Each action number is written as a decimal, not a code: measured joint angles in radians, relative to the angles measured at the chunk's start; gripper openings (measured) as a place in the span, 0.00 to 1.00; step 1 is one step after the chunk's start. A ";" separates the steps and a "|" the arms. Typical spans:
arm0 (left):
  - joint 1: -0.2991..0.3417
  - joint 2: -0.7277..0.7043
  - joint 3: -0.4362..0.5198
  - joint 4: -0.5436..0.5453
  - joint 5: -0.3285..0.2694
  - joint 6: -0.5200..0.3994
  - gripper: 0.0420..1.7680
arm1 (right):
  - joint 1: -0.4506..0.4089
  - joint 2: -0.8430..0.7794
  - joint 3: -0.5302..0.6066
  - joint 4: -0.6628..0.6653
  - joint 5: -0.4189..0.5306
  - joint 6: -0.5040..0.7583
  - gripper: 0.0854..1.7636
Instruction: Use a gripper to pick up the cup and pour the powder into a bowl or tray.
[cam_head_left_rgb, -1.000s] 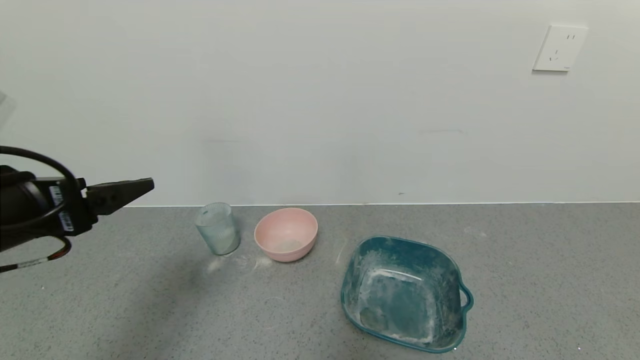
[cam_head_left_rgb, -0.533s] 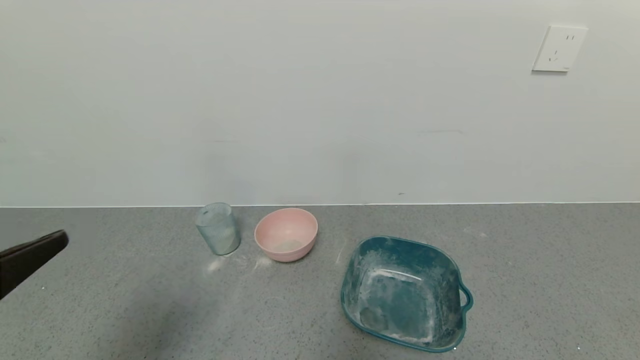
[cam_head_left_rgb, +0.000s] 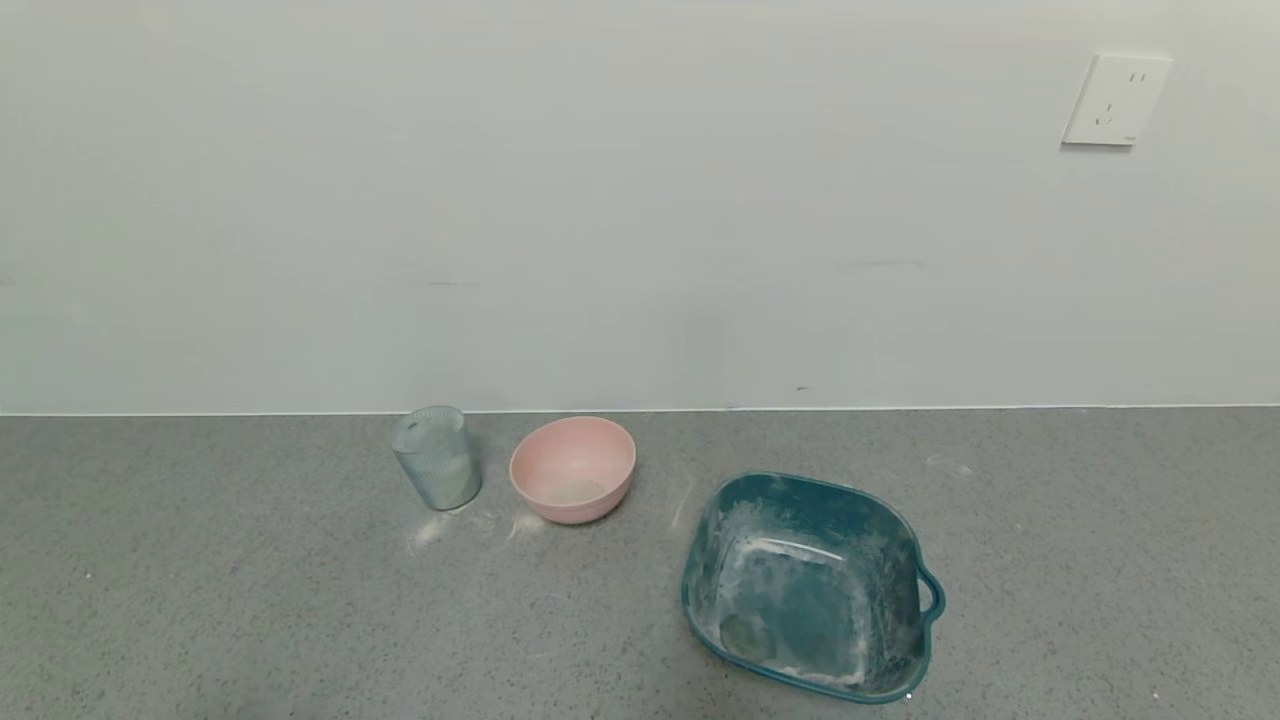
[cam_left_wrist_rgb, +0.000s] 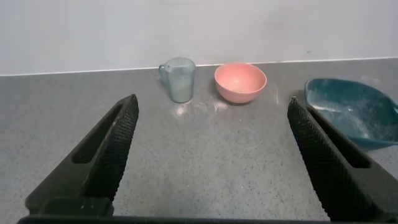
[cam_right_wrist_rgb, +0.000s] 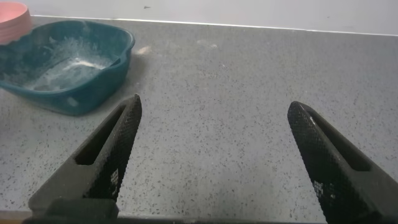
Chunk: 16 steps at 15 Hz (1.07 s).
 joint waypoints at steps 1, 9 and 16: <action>0.013 -0.033 0.008 0.002 0.008 0.000 0.97 | 0.000 0.000 0.000 0.000 0.000 0.000 0.97; 0.059 -0.215 0.154 -0.007 -0.003 0.000 0.97 | 0.000 0.000 0.000 0.000 0.000 0.000 0.97; 0.064 -0.332 0.445 -0.222 0.003 0.001 0.97 | 0.000 0.000 0.000 0.000 0.000 0.000 0.97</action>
